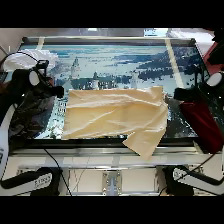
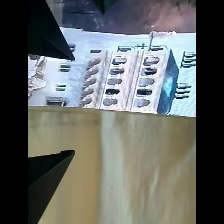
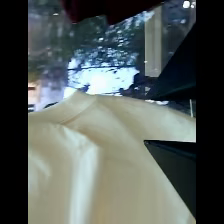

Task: Fold the shirts.

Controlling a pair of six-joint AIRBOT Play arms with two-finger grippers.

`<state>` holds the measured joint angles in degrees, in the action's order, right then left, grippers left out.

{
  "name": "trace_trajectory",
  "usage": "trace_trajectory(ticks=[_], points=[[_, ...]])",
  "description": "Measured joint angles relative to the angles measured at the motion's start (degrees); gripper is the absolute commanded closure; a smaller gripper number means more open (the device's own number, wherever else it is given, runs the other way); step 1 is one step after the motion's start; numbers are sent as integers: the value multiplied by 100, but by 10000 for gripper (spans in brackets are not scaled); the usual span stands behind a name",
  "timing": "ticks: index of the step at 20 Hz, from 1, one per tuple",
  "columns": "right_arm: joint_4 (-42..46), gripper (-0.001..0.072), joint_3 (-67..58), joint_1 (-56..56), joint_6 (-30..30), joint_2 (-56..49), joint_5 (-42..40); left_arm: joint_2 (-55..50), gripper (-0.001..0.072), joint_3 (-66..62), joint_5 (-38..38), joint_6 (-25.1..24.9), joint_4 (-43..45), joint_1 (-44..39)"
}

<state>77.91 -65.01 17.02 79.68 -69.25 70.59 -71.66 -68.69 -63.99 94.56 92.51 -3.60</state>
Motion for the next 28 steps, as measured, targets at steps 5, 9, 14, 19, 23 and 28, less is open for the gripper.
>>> trace_trajectory(ticks=[5, 9, 14, 19, 23, 28], points=[[-678, 282, 2411, 710, 4, 1357, 188, 1123, 64, 1272, 260, 46, -352, 0], [-1384, 265, 3823, 898, -116, 1727, 111, 1447, 64, 1633, 350, 44, -656, 0], [-2013, 269, 4690, 953, -254, 1840, -293, 1547, 65, 1744, 341, -35, -920, 0], [-2457, 451, 4892, 964, -299, 1860, -601, 1567, 64, 1764, 297, -111, -994, 0], [-2785, 683, 4927, 964, -385, 1862, -754, 1572, 68, 1766, 291, -133, -1014, 0], [-3386, 683, 4802, 964, -767, 1869, -828, 2138, 126, 1823, 289, 184, -415, 2]])
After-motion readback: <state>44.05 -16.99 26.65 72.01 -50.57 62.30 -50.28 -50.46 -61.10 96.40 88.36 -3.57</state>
